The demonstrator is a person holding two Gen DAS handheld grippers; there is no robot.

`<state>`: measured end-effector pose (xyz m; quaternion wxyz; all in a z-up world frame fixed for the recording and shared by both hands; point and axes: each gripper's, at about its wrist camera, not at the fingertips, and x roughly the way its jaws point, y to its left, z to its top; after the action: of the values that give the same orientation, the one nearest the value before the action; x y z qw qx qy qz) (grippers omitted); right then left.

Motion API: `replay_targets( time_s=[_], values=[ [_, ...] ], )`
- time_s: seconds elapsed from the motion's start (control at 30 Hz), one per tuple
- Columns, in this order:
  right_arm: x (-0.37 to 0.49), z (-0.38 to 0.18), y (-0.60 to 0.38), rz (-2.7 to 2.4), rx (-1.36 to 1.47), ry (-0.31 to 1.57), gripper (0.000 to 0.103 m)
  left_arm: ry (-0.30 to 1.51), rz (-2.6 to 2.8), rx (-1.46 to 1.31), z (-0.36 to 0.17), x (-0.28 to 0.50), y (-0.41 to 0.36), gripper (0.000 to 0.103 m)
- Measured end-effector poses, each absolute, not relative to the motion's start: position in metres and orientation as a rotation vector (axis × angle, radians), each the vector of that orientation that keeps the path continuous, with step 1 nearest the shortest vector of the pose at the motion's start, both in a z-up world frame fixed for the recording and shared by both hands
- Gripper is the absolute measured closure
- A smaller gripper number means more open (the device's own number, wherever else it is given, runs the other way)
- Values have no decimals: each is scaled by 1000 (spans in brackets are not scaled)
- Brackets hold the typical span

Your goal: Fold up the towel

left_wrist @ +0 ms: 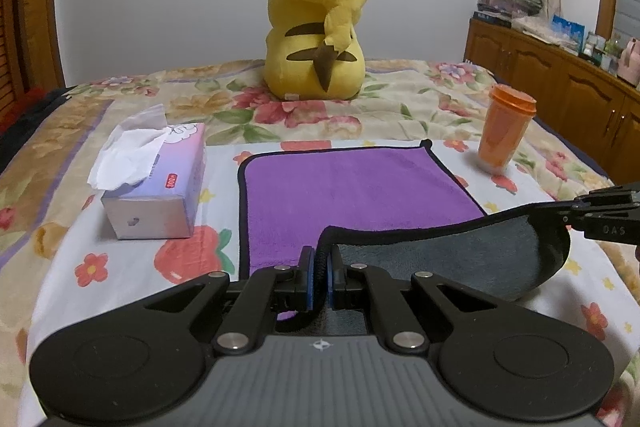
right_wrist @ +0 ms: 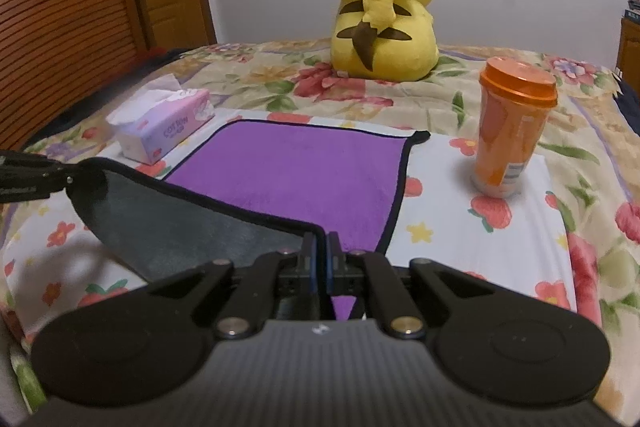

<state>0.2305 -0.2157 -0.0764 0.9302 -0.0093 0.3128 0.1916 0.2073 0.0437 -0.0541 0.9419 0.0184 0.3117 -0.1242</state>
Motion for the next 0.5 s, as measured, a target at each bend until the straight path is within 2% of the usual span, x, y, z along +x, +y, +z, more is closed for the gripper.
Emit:
replay_targets(
  time_s=[0.5],
  values=[
    [238,-70,-219,429,-30,594,98,603,-268,21,-47,216,45,94]
  ],
)
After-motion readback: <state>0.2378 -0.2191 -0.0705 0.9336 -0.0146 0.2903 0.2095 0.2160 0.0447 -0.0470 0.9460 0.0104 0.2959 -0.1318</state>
